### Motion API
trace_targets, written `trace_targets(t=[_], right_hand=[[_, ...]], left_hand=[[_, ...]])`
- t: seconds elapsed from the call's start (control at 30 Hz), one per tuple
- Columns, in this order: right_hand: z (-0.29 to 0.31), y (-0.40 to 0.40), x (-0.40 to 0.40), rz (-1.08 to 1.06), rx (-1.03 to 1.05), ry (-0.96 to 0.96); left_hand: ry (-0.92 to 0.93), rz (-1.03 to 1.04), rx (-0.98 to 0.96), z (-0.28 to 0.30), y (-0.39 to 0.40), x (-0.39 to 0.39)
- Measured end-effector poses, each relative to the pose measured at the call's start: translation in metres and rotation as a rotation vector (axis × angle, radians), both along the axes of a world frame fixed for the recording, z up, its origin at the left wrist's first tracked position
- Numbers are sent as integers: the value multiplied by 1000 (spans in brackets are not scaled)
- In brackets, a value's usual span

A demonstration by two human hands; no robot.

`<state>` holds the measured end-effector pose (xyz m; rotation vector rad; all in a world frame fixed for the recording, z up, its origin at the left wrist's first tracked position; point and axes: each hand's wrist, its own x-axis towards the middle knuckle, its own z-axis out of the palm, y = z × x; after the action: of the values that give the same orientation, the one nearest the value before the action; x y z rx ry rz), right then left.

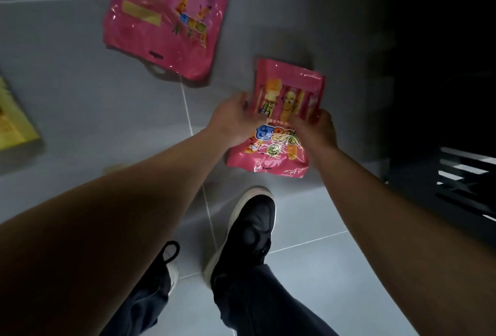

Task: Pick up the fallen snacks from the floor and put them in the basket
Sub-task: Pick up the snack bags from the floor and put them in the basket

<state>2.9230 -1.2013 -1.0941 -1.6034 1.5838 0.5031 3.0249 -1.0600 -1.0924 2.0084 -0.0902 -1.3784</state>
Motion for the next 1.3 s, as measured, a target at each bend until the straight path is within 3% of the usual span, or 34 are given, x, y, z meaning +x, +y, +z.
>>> trace_targets(t=[0.2,0.37,0.77,1.1,1.3], right_hand=[[7,15,-2,-6,76,-28],[80,52,4,64,153,-57],[381,140,81,265,252,-125],[600,195,109,394,271,-346],[689,210,110,559,274,-496]], left_hand=[[116,128,-14,3,17,-6],[101,244,34,71,69,-3],[161,539,-11,369,182,44],[39,591,-70,597,249,59],[-126,784,-112,698,269,31]])
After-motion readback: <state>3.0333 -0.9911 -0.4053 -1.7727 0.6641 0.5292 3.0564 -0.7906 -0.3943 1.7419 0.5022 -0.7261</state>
